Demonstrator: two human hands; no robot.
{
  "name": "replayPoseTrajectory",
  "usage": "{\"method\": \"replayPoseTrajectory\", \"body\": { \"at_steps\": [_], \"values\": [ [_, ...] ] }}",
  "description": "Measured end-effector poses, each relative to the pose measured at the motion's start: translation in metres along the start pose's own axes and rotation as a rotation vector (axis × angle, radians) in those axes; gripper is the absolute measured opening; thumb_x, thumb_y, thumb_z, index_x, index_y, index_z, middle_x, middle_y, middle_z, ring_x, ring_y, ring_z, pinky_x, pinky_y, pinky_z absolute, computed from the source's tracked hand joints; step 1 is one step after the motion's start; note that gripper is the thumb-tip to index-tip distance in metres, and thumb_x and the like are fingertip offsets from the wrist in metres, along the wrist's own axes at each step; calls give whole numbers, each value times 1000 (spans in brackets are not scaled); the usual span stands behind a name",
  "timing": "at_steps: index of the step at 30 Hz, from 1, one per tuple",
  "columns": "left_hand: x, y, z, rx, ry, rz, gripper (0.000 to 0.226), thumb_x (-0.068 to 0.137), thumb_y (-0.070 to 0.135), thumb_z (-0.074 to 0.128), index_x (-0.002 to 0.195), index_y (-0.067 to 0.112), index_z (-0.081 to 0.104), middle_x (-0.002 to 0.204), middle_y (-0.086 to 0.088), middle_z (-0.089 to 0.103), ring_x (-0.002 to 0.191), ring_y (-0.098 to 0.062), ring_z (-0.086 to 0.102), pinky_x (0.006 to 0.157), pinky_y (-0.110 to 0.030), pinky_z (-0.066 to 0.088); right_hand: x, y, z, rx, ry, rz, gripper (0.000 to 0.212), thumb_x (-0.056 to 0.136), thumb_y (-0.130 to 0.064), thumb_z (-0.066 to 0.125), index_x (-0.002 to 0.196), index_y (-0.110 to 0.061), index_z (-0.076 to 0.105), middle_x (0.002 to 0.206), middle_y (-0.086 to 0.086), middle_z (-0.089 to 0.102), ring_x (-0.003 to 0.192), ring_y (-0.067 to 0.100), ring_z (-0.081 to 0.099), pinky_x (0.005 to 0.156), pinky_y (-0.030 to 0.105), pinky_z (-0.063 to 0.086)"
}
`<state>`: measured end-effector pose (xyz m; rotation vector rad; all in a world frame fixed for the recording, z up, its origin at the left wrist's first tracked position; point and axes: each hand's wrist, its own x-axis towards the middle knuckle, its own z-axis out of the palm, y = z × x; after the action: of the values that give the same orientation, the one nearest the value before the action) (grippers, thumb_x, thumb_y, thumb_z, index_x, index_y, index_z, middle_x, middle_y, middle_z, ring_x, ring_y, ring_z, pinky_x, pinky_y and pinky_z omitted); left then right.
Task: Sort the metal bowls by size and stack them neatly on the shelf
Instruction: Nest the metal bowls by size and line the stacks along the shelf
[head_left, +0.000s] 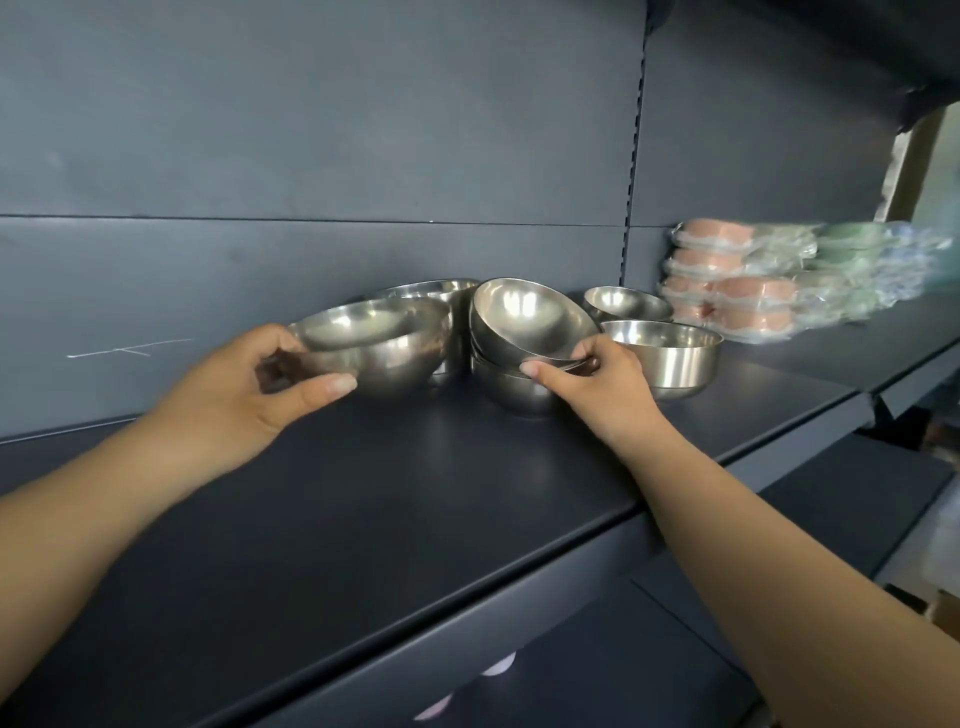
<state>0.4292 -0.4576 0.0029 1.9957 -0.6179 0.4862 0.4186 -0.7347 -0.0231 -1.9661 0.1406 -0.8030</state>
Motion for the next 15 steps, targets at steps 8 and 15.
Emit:
{"method": "replayPoseTrajectory", "body": {
  "at_steps": [8,15],
  "values": [
    [1,19,-7,-98,158,141,27,65,36,79,67,33,52,69,22,64,75,12,59,75,1,40,-30,-33,-20,148,-347,53,40,62,-39,78,65,-21,43,48,-15,49,57,6,46,68,25,41],
    [-8,49,-12,-358,254,204,36,56,56,59,86,38,51,84,20,56,91,2,58,103,-39,44,-59,-62,-16,145,-597,49,37,52,-45,76,73,-27,51,107,2,67,94,12,61,90,38,52]
  ]
}}
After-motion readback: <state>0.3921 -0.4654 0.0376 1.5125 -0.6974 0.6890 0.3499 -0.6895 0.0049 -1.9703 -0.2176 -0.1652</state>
